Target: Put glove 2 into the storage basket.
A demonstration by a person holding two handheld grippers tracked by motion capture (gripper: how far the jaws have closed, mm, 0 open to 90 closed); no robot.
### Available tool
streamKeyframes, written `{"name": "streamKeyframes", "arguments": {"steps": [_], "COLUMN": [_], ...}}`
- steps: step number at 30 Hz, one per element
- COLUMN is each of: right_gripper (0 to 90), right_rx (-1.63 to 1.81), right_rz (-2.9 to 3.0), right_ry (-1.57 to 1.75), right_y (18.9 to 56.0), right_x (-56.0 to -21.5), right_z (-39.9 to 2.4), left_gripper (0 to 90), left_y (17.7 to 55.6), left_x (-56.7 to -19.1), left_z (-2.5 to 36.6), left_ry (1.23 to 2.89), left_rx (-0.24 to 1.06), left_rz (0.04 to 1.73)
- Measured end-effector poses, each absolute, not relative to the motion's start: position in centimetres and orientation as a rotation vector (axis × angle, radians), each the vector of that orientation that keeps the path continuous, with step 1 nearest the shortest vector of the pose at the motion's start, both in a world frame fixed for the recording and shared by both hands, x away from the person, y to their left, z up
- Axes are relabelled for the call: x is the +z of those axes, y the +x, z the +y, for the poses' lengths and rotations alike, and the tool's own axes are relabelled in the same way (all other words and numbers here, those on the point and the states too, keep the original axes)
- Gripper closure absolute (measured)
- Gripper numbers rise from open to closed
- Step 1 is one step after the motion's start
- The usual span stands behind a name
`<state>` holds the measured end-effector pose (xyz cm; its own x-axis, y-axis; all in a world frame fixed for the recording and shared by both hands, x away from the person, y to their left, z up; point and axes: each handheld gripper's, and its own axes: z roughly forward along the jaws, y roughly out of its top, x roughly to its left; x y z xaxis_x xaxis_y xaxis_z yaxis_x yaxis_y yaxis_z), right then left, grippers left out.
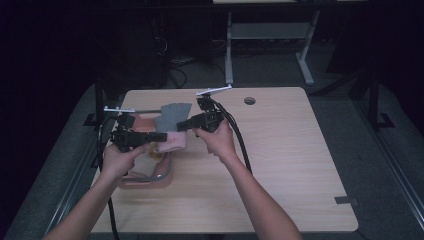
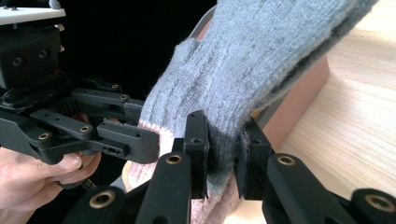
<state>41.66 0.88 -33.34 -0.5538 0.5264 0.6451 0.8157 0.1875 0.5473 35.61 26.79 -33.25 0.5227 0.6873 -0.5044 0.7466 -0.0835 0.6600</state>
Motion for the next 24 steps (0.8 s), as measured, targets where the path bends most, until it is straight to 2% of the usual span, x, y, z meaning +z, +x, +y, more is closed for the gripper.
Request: {"name": "streamKeyframes", "arguments": {"steps": [24], "right_gripper": [76.7], "right_rx": [-1.270], "right_rz": [-2.155], "right_ry": [-1.219], "right_y": [42.8], "right_x": [-34.2], "right_z": [5.1], "left_gripper": [67.8], "left_y": [35.2], "left_x": [-33.7], "left_z": [30.5], "left_ry": [1.785], "left_rx": [-0.034], "left_rz": [1.262]}}
